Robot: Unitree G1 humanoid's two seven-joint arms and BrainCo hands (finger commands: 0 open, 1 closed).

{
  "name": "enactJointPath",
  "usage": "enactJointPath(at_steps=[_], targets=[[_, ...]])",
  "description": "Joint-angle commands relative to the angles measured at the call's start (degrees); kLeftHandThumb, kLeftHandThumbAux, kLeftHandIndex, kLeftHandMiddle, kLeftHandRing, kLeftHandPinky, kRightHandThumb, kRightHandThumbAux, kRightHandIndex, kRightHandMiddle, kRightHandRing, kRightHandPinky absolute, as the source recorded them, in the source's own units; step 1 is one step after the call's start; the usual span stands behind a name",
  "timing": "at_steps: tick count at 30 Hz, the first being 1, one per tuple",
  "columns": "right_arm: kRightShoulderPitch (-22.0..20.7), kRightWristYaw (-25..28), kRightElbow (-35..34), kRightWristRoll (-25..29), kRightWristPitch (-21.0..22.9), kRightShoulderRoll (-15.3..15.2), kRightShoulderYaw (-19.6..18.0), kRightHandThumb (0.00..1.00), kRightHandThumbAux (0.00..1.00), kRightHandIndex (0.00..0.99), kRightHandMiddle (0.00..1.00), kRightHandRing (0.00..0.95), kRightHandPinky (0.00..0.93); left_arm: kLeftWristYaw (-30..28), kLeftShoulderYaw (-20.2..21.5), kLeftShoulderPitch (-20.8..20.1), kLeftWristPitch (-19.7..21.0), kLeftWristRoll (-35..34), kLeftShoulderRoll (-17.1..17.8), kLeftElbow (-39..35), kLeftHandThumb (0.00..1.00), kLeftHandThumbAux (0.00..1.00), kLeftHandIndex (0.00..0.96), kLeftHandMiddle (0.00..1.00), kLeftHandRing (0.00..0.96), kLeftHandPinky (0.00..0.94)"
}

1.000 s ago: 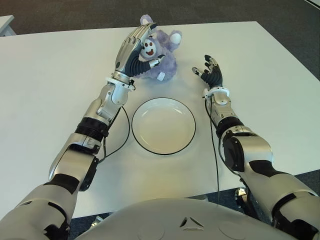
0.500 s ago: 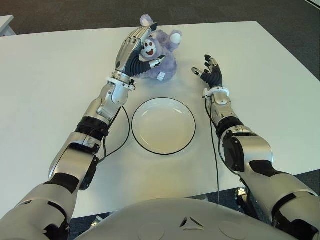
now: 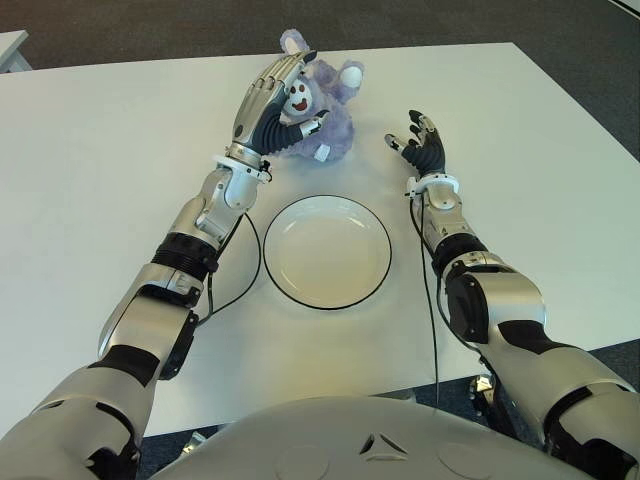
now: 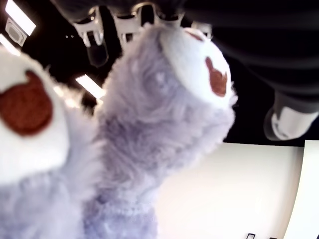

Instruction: Put the doll into the plate.

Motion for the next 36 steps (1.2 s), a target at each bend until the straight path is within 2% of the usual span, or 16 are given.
enactJointPath(at_steps=[1, 8, 21, 36], targets=[[5.7, 1.0, 3.9, 0.2, 4.4, 2.3, 0.0, 0.339, 0.835, 0.118, 0.033, 0.000, 0.029, -1.9, -0.7, -0.3, 1.3, -0.4, -0.3, 0.8, 0.332, 0.397, 0.000, 0.104, 0.094, 0.000], [5.6, 1.1, 3.9, 0.3, 4.8, 2.3, -0.2, 0.335, 0.836, 0.095, 0.025, 0.000, 0.025, -2.0, -1.0, -0.4, 1.6, -0.4, -0.6, 1.2, 0.362, 0.396, 0.000, 0.092, 0.087, 0.000], [5.6, 0.8, 3.9, 0.0, 4.8, 2.3, 0.0, 0.312, 0.820, 0.092, 0.021, 0.000, 0.026, -1.6, -1.5, -0.5, 2.4, -0.9, -1.3, 1.9, 0.339, 0.394, 0.000, 0.097, 0.092, 0.007], [5.7, 0.8, 3.8, 0.1, 4.5, 2.3, -0.1, 0.301, 0.830, 0.103, 0.018, 0.000, 0.015, 1.3, -2.2, -0.6, 0.2, -0.2, -2.4, 3.6, 0.324, 0.408, 0.000, 0.113, 0.107, 0.039]])
